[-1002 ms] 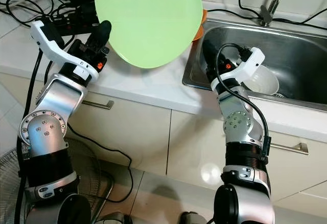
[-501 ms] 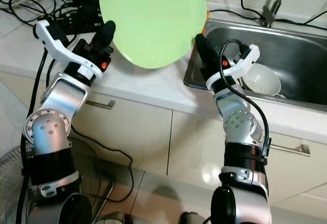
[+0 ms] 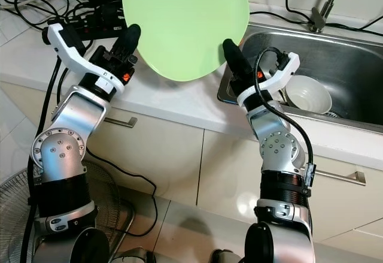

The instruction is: Kitchen organization

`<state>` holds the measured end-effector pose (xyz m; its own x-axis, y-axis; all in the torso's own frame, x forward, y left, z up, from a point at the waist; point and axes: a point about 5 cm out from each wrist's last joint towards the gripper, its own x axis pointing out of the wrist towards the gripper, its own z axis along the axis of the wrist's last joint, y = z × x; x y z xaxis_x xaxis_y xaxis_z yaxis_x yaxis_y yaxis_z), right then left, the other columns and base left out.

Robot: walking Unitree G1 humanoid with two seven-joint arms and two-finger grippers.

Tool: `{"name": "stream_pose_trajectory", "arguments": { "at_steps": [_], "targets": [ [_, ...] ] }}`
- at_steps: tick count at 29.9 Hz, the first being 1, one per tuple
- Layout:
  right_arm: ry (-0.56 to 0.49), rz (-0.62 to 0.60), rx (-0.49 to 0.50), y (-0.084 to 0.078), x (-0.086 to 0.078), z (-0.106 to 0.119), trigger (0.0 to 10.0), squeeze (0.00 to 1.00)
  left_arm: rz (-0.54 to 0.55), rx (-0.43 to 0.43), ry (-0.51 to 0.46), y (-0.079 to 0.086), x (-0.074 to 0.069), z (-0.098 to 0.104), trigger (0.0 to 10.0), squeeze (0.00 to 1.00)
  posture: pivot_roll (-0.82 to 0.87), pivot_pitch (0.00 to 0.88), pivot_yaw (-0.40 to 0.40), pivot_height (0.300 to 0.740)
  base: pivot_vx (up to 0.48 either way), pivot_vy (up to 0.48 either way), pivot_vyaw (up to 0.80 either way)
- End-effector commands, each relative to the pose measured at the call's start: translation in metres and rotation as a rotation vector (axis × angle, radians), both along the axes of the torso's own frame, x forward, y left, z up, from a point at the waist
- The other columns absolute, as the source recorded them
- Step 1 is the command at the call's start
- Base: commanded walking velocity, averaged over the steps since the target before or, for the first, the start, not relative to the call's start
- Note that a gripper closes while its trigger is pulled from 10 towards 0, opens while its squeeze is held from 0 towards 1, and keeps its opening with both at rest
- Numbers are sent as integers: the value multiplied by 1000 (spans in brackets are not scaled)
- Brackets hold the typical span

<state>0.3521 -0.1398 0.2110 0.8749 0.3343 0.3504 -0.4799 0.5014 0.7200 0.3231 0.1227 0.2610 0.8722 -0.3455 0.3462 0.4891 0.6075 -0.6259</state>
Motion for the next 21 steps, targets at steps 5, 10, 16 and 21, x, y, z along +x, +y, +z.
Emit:
{"name": "stream_pose_trajectory", "arguments": {
  "at_steps": [5, 10, 16, 21],
  "targets": [
    [-2, 15, -7, 4, -2, 2, 10000, 0, -57, -6, -46, -9, -4, 7, 10000, 0, 5, 72, 5, 732, 0, 0, 0],
    [1, 17, -6, 5, -2, 2, 10000, 0, -69, -4, -55, -10, -5, 9, 10000, 0, 9, 79, 5, 732, 0, 0, 0],
    [3, 16, -1, 6, -2, 1, 10000, 0, -81, 1, -55, -13, -6, 8, 10000, 0, 9, 78, 5, 732, 0, 0, 0],
    [1, 14, 1, 6, -2, 2, 8235, 0, -90, 12, -41, -16, -6, 6, 10000, 0, 8, 79, 5, 732, 0, 0, 0]
  ]
}}
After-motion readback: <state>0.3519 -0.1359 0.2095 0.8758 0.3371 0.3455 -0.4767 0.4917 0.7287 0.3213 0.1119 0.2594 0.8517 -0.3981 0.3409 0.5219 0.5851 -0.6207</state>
